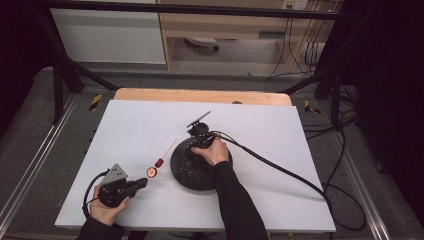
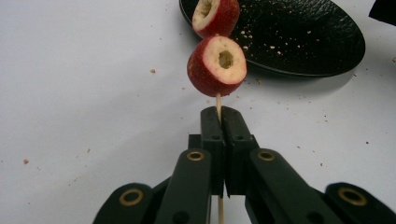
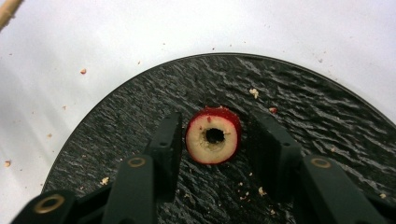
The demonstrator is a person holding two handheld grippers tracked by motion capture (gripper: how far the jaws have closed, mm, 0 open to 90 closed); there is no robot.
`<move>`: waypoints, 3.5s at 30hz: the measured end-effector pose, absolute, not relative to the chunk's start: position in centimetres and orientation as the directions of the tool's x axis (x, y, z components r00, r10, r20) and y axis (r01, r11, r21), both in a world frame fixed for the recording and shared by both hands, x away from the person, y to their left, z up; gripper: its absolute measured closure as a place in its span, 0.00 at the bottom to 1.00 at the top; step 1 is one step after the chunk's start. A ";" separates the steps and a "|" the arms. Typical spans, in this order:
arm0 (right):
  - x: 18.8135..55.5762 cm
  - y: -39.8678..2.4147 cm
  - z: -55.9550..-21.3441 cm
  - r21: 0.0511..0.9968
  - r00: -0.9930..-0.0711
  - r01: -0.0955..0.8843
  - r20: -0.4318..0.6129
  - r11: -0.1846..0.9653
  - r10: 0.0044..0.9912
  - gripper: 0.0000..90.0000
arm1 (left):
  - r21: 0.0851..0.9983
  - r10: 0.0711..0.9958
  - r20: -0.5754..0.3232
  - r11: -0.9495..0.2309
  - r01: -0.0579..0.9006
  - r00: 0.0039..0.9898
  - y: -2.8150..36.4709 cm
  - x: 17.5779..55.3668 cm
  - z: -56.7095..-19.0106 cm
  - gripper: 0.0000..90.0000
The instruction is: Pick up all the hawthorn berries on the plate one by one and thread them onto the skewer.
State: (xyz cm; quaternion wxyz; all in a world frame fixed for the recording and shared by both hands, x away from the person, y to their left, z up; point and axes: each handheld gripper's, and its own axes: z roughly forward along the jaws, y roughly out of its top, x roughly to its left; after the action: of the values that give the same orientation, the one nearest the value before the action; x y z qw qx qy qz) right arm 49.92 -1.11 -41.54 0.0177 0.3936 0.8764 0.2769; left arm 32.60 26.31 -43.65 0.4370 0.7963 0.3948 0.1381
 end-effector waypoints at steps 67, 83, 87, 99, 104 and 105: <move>42.0 -8.8 -40.8 0.755 -0.605 0.653 0.470 0.062 0.643 0.69 | 0.813 0.712 -0.124 -0.327 0.482 0.692 24.2 31.6 -43.6 0.98; 40.8 -10.0 -42.3 0.770 -0.561 0.630 0.543 -0.104 0.625 0.69 | 0.817 0.699 -0.131 -0.325 0.475 0.703 22.9 31.2 -43.6 0.98; 40.5 -10.4 -42.4 0.773 -0.551 0.617 0.560 -0.150 0.618 0.69 | 0.820 0.694 -0.132 -0.324 0.472 0.707 22.5 31.1 -43.7 0.98; 40.3 -11.3 -42.1 0.779 -0.530 0.579 0.583 -0.239 0.616 0.69 | 0.832 0.699 -0.158 -0.286 0.475 0.698 21.7 31.1 -43.7 0.98; 40.4 -11.5 -41.7 0.783 -0.527 0.556 0.592 -0.280 0.609 0.69 | 0.838 0.701 -0.159 -0.276 0.470 0.695 21.4 31.0 -43.7 0.98; 40.4 -11.5 -41.6 0.783 -0.528 0.551 0.595 -0.289 0.606 0.69 | 0.840 0.701 -0.159 -0.274 0.469 0.695 21.4 31.0 -43.6 0.98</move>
State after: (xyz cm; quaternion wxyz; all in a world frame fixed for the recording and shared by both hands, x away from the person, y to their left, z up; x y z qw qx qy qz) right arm 40.40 -11.49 -41.64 0.0216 0.4853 0.5959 0.6395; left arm 30.97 21.41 -43.63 0.4750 0.7887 0.3707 0.1222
